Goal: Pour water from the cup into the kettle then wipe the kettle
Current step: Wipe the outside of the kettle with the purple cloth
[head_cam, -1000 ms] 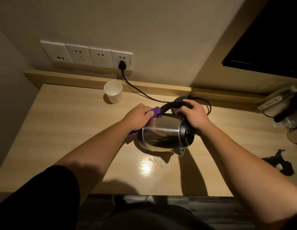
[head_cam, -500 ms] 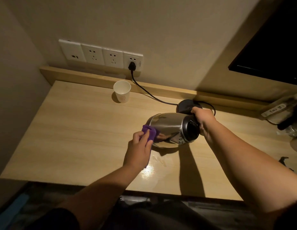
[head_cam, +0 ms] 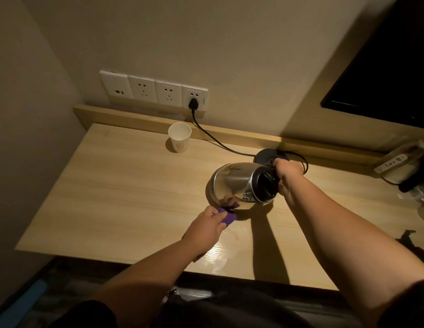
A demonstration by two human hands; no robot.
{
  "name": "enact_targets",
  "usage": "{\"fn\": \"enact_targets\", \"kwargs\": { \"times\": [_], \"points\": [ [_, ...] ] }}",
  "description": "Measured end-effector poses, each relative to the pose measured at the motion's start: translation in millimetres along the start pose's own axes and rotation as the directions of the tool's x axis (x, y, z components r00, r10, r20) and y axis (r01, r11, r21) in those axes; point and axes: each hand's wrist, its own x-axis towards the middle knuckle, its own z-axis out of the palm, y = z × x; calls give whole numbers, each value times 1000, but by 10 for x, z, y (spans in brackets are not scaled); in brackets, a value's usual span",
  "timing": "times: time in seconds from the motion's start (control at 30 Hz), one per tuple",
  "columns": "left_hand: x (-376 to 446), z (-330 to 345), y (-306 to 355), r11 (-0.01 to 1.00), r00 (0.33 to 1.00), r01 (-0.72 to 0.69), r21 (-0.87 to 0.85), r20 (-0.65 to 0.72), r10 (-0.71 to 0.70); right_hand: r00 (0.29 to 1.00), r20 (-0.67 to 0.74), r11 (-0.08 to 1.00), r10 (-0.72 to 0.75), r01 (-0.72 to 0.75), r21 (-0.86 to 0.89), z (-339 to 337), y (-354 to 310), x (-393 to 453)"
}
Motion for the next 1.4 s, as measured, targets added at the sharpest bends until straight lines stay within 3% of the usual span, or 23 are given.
{"fn": "enact_targets", "kwargs": {
  "times": [0.23,0.43,0.57,0.63,0.7,0.77,0.83,0.9,0.97,1.1,1.17,1.3,1.4],
  "points": [
    [75,-376,-211,994,993,104,-9,47,-104,998,52,999,32,-33,22,25,-9,13],
    [96,-579,-283,980,980,199,-21,4,-199,994,78,996,76,-79,41,-30,-35,71],
    [161,-682,-177,977,979,202,-71,-21,-203,963,189,973,192,-212,90,-114,-95,-48],
    [196,-733,-119,974,977,206,-99,-42,-211,946,259,979,196,-204,4,-290,-69,-67],
    [225,-769,-76,971,975,204,-121,-60,-212,977,205,976,53,-8,-217,-507,14,-37],
    [252,-779,-49,971,975,202,-124,-64,-211,965,167,847,-204,259,-465,-670,89,46],
    [293,-765,-13,971,975,201,-128,-65,-210,848,344,577,-403,527,-624,-704,103,152],
    [331,-758,41,971,978,194,-137,-56,-203,704,564,310,-432,703,-640,-608,69,205],
    [368,-748,91,973,981,180,-145,-42,-188,639,663,189,-390,761,-621,-505,18,244],
    [362,-779,127,970,983,171,-170,-40,-180,612,695,65,-377,766,-639,-506,-9,241],
    [342,-798,115,967,980,179,-181,-51,-191,616,686,81,-387,764,-640,-510,99,207],
    [325,-812,128,958,969,219,-183,-76,-236,709,565,398,-421,704,-587,-385,395,112],
    [333,-814,156,958,969,212,-194,-86,-232,740,506,545,-443,671,-503,-315,483,35]
  ]
}}
